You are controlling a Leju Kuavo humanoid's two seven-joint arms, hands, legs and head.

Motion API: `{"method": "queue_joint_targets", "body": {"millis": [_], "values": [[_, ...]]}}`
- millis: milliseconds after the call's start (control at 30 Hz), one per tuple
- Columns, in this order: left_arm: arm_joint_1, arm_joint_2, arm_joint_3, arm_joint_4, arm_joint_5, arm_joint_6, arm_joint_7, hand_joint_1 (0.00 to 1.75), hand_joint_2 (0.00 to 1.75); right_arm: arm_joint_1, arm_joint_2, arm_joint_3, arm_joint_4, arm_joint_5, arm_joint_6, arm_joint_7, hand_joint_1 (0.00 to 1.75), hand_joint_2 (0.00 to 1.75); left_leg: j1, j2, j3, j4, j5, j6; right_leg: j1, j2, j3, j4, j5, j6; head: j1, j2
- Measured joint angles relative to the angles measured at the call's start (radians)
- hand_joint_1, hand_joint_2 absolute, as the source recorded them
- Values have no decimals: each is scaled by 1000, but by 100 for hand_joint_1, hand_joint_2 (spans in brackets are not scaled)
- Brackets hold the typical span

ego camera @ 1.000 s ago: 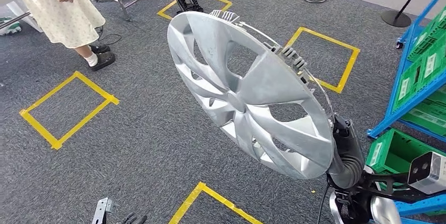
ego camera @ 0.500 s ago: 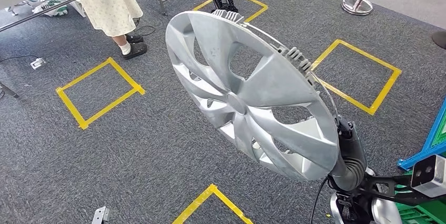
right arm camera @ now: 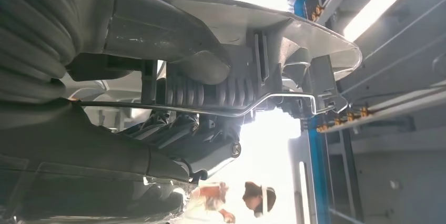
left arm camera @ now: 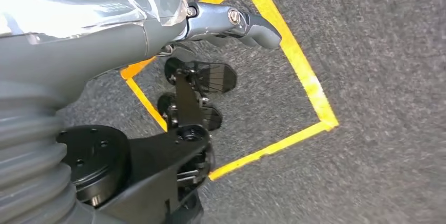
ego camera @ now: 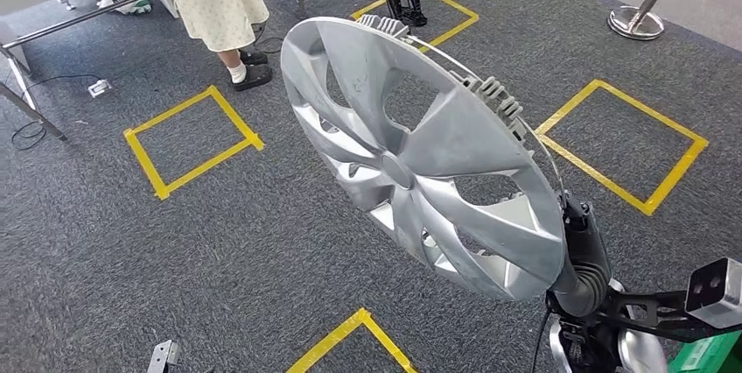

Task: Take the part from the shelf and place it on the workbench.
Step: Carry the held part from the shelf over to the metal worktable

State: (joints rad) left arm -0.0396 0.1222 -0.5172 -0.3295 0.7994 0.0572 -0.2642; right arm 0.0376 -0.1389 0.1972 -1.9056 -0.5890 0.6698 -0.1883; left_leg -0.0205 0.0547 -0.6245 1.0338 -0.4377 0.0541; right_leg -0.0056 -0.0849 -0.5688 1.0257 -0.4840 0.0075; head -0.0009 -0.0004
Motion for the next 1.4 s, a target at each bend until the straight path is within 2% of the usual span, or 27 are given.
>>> {"method": "queue_joint_targets", "body": {"millis": [33,100,167,233,267,300,367,400,467,533,600,633,700,767,800,833,900,933,1000,1067,1133,1200,1233,1267,1300,1333,1400], "values": [[0,2,0,0,1,1,0,0,175,0,1,0,0,0,0,0,175,175,1,-10,5,-9,4,4,0,-5,2,-2,-1,4,0,0],[2,2,0,0,3,3,-2,0,175,-3,2,-1,0,1,1,0,175,175,8,-28,21,-33,16,11,-1,20,-5,21,-16,8,1,0],[-1,-1,0,0,6,7,-5,0,175,-3,1,-2,0,2,2,0,175,175,14,-49,31,-47,24,15,-5,63,-54,122,-58,3,2,0],[-2,-3,0,0,7,10,-6,0,175,-2,0,-4,1,4,2,0,175,175,15,-73,31,-47,24,16,-9,78,-122,245,-97,5,3,0],[-1,-5,0,0,8,12,-6,0,175,-1,-1,-4,1,5,3,0,175,175,16,-86,32,-47,23,15,-12,80,-140,270,-98,13,2,0],[0,-6,0,0,8,12,-6,0,175,0,-2,-4,1,6,3,0,175,175,17,-98,33,-45,22,12,-16,81,-137,255,-83,24,2,0],[2,-9,0,0,9,13,-8,0,175,1,-3,-4,1,9,3,-1,175,175,23,-125,32,-34,14,1,-27,96,-84,126,-22,51,3,0],[2,-9,0,0,10,13,-8,0,175,1,-4,-5,1,10,4,-1,175,175,23,-136,29,-25,8,-8,-30,106,-54,64,2,56,3,0],[6,-9,0,0,12,14,-10,0,175,1,-3,-4,2,11,5,-1,175,175,24,-151,19,-10,0,-21,-30,118,-26,6,22,47,3,0],[11,-7,-1,2,15,15,-13,0,175,-1,-1,-4,2,12,6,-1,175,175,26,-159,14,-8,-2,-28,-26,106,-26,7,22,28,2,0],[12,-6,-1,2,16,17,-15,0,175,-4,1,-4,1,13,4,0,175,175,28,-136,5,14,-17,-36,-28,94,-22,5,21,16,1,0],[11,-4,-1,3,17,18,-16,0,175,-5,3,-4,1,14,3,0,175,175,29,-114,-11,51,-38,-41,-30,87,-19,3,20,10,0,0],[7,-4,-1,3,17,21,-18,0,175,-5,6,-4,0,15,1,1,175,175,31,-75,-73,174,-95,-50,-25,72,-15,3,15,0,-1,0],[7,-6,-2,3,17,23,-19,0,175,-5,7,-5,0,16,-2,2,175,175,34,-63,-129,270,-120,-53,-21,55,-13,4,11,-5,-1,0],[7,-6,-2,3,17,24,-20,0,175,-4,8,-5,0,17,-3,3,175,175,34,-61,-132,267,-105,-52,-20,47,-10,4,9,-6,-1,0],[7,-7,-2,3,17,25,-20,0,175,-4,8,-6,0,18,-5,4,175,175,33,-57,-114,224,-74,-48,-18,39,-7,4,6,-7,-1,0],[5,-7,-2,3,18,29,-23,0,175,-4,9,-10,-2,22,-11,5,175,175,26,-28,-45,85,-11,-33,-14,25,2,3,-1,-3,-1,0],[3,-7,-2,3,18,32,-23,0,175,-4,9,-13,-3,23,-13,5,175,175,20,-13,-20,34,5,-25,-11,19,5,2,-3,-1,0,0],[0,-9,-2,3,19,34,-24,0,175,-1,10,-17,-5,25,-16,2,175,175,11,-2,-6,3,4,-16,-9,5,7,0,-7,8,0,0],[1,-9,-2,3,19,37,-25,0,175,1,12,-19,-7,27,-20,-1,175,175,11,-20,0,-11,9,-7,-9,-2,12,-5,-10,17,0,0],[-4,-10,-2,3,16,40,-27,0,175,3,12,-21,-9,32,-27,-3,175,175,17,-39,15,-32,19,4,-11,29,-2,31,-30,18,1,0],[-13,-12,-2,3,10,40,-28,0,175,6,12,-22,-9,34,-32,-3,175,175,21,-58,20,-39,24,11,-13,67,-63,149,-79,10,2,0],[-17,-12,-2,3,8,39,-29,0,175,8,13,-23,-9,35,-35,-3,175,175,21,-70,20,-39,24,11,-13,75,-100,217,-100,9,3,0],[-19,-12,-2,3,6,38,-29,0,175,9,13,-23,-9,36,-36,-2,175,175,21,-83,20,-39,23,11,-14,78,-128,263,-110,13,3,0],[-20,-12,-2,3,4,36,-29,0,175,10,14,-23,-9,37,-37,-2,175,175,21,-95,21,-38,23,10,-15,79,-139,272,-104,21,3,0],[-20,-13,-3,3,2,35,-29,0,175,10,14,-23,-9,37,-38,-2,175,175,22,-108,22,-36,21,8,-17,81,-129,240,-82,32,4,0],[-22,-15,-3,3,-1,33,-28,0,175,9,14,-23,-9,38,-38,-1,175,175,24,-133,22,-27,15,-1,-24,100,-72,104,-20,51,4,0]]}}
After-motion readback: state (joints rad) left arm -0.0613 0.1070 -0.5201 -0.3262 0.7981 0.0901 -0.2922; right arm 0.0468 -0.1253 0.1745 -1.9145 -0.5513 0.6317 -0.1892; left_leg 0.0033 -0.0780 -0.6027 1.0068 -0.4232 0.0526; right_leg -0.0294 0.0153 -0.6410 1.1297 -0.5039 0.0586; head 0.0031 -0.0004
